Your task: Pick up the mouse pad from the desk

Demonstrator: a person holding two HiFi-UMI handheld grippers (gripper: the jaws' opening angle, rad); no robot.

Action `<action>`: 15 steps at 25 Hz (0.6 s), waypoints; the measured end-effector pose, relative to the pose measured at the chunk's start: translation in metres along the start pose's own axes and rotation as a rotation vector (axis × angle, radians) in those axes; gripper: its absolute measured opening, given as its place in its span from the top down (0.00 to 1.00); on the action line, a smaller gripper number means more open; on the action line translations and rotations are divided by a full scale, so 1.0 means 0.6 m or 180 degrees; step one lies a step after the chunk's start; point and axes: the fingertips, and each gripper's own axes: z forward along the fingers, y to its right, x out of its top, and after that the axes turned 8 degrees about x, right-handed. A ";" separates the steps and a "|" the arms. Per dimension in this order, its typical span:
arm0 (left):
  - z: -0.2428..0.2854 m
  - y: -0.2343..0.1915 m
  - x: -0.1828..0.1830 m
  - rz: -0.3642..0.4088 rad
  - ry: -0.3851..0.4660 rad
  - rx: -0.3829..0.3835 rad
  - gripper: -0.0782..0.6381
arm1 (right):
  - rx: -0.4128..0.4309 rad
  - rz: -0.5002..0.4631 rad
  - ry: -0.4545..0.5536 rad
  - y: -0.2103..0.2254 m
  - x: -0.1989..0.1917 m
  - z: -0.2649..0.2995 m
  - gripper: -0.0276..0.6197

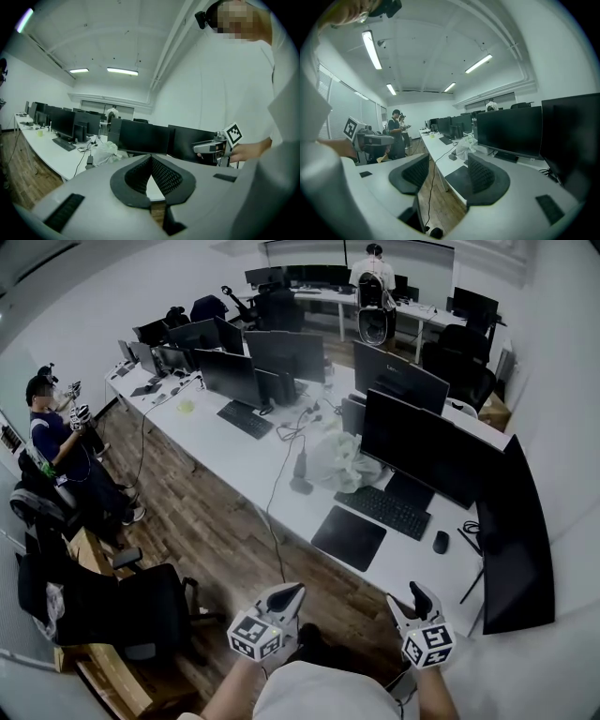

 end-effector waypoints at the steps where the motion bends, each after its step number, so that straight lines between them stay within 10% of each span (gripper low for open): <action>1: 0.006 -0.005 0.000 0.0000 -0.0006 -0.0001 0.87 | -0.0003 0.0007 -0.0003 0.004 0.001 0.007 0.54; 15: 0.138 -0.134 0.004 -0.0022 -0.0084 -0.0135 0.87 | -0.0155 0.0046 -0.0177 0.073 0.013 0.158 0.52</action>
